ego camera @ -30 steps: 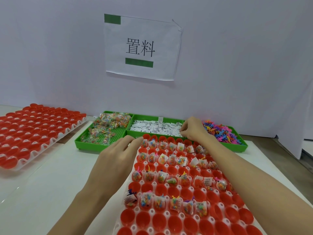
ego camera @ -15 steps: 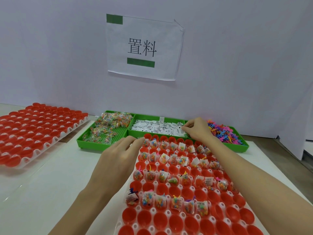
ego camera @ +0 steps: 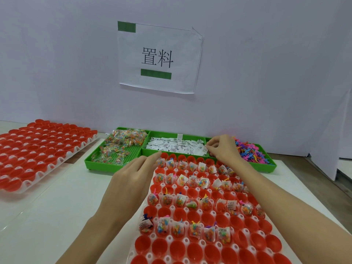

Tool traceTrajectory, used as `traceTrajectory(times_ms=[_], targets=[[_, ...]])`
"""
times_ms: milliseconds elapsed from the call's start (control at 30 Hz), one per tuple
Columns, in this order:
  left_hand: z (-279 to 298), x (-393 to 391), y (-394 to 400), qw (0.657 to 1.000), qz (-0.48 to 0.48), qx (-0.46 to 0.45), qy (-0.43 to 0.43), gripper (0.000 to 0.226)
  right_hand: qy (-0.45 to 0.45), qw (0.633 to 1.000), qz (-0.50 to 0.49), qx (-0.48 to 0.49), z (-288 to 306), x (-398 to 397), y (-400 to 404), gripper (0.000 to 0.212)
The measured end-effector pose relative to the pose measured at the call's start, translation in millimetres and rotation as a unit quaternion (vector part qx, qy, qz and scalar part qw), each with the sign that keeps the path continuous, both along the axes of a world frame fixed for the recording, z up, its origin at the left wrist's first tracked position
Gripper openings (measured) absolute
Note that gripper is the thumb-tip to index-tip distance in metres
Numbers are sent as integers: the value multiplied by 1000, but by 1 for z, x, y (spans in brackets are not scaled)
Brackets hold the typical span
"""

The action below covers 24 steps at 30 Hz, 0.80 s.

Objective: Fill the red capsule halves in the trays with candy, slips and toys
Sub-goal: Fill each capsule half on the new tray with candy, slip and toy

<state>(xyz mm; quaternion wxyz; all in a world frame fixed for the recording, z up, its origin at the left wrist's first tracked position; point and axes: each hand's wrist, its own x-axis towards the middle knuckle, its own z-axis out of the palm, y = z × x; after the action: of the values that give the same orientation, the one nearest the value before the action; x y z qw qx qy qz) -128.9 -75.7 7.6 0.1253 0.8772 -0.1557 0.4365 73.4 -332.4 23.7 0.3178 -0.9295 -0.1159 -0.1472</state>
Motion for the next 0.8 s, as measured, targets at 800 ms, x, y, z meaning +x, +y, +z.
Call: traceTrajectory(times_ms=[800], targets=[[21, -31, -52, 797, -287, -442, 296, 8, -36, 965, 200, 167, 18, -209, 1, 14]])
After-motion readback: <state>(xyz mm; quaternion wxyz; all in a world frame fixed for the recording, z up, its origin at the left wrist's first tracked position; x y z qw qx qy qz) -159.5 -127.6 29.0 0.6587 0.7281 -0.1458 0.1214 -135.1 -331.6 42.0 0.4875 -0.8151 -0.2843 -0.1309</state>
